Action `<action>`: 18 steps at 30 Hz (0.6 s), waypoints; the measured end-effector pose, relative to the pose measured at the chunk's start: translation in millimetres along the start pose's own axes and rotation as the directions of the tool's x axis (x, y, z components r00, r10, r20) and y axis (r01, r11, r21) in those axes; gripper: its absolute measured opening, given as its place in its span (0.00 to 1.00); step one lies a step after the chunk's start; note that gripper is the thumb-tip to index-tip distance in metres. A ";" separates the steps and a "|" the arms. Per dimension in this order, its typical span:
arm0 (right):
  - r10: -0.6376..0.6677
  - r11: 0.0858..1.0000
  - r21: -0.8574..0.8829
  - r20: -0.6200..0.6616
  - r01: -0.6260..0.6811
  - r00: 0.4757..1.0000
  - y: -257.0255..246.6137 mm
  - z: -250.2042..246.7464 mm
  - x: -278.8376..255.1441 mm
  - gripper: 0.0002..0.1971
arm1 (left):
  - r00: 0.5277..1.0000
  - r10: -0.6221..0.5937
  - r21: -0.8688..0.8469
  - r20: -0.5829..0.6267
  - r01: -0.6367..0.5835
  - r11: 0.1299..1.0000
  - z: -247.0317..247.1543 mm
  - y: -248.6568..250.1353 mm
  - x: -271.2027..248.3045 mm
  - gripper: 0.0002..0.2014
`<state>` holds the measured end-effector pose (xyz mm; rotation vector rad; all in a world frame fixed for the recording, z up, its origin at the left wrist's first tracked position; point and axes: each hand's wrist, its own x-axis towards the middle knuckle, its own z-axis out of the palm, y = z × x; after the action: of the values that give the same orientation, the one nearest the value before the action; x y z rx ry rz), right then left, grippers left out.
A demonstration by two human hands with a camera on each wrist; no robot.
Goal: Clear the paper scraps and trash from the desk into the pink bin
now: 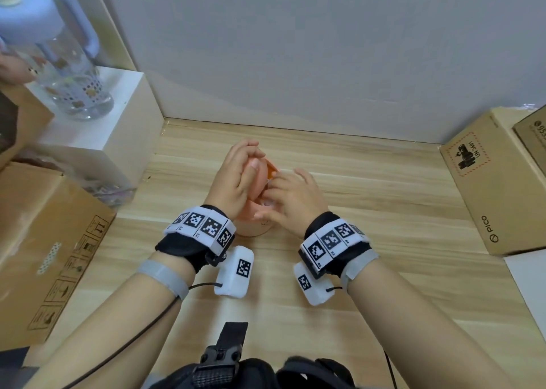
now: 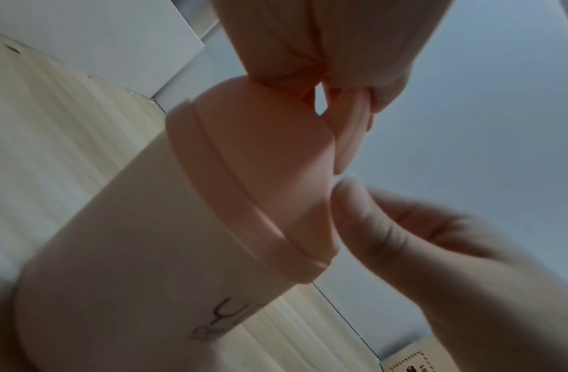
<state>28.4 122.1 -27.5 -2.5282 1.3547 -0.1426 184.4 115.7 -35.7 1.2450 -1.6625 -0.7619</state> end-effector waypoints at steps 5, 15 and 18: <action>0.035 0.982 -0.185 0.383 0.039 0.923 -8.4 -1.4 22.9 0.30 | 0.999 -0.040 0.049 -0.007 0.040 0.998 -7.0 -1.8 0.1 0.15; 0.046 0.981 -0.189 0.425 0.039 0.904 -1.2 -4.3 29.5 0.30 | 0.997 -0.071 0.216 -0.018 0.073 0.974 -20.6 -1.3 -0.6 0.18; 0.010 0.967 -0.247 0.285 0.063 0.959 0.8 -10.6 20.8 0.24 | 0.997 -0.075 0.233 -0.027 0.080 0.969 -19.0 0.8 -1.4 0.18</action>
<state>37.1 102.5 -18.4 -2.6409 1.2925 0.4007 201.5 118.0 -27.7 1.4837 -1.7345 -0.6113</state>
